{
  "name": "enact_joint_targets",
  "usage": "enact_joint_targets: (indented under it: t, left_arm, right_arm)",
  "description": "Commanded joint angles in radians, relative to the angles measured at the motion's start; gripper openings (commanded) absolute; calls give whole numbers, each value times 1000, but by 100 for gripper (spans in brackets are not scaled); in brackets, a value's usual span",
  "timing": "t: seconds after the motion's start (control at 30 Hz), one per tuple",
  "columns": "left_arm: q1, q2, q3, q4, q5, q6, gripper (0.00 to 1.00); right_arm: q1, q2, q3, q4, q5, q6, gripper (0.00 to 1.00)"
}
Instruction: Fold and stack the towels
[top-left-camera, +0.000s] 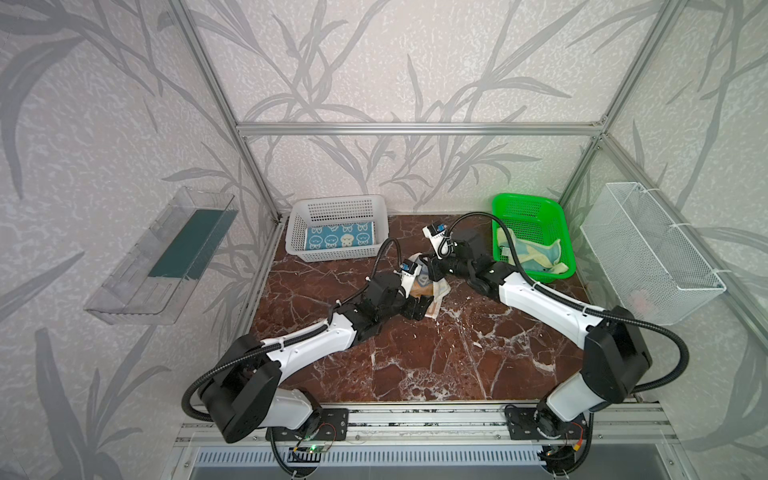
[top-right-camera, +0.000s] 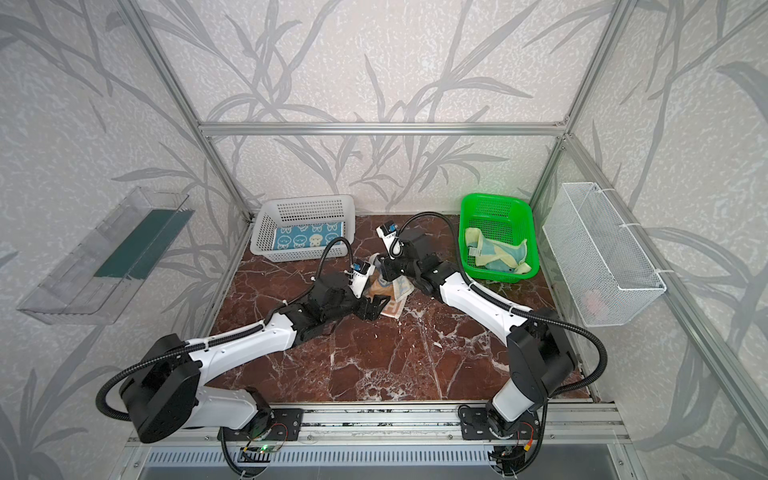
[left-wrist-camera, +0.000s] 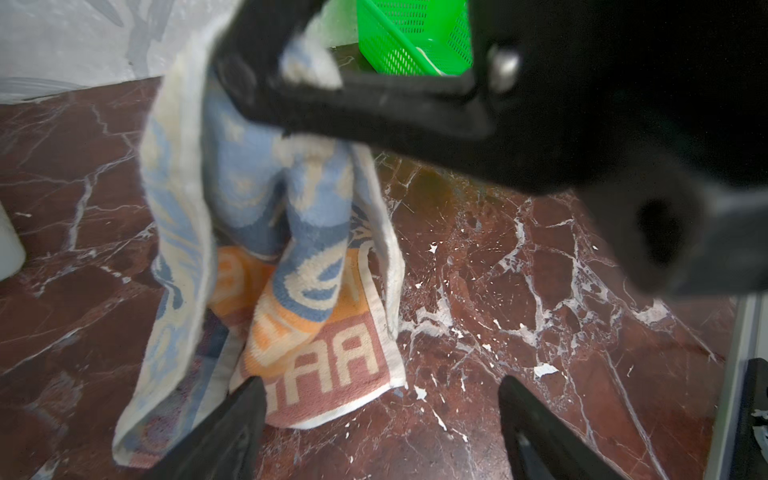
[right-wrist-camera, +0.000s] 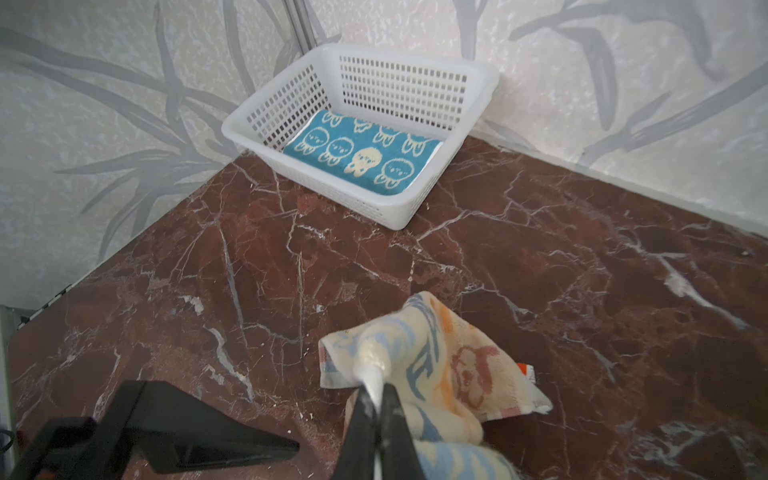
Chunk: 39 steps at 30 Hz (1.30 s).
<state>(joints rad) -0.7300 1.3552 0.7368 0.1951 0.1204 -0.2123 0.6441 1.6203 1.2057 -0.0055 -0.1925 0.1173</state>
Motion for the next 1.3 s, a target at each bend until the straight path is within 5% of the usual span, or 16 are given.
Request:
enact_joint_targets:
  t: [0.0, 0.43, 0.63, 0.73, 0.87, 1.03, 1.27]
  left_arm:
    - [3, -52, -41, -28, -56, 25, 87]
    - [3, -118, -90, -88, -156, 90, 87]
    - [3, -102, -82, -113, -181, 143, 87]
    - [3, -96, -70, -139, -168, 179, 87]
    - [3, -91, -53, -170, -142, 239, 88]
    - [3, -51, -11, -200, -137, 277, 90]
    - [-9, 68, 81, -193, -187, 185, 81]
  right_arm:
    - [49, 65, 73, 27, -40, 35, 3]
    - [117, 379, 334, -46, -99, 85, 15]
    - [107, 430, 413, -82, -63, 52, 53]
    - [86, 411, 406, -69, -40, 60, 59]
    - [38, 316, 303, 12, 0, 95, 82]
    - [-19, 172, 148, 45, 75, 130, 84]
    - [-61, -41, -106, -1, 364, 175, 84]
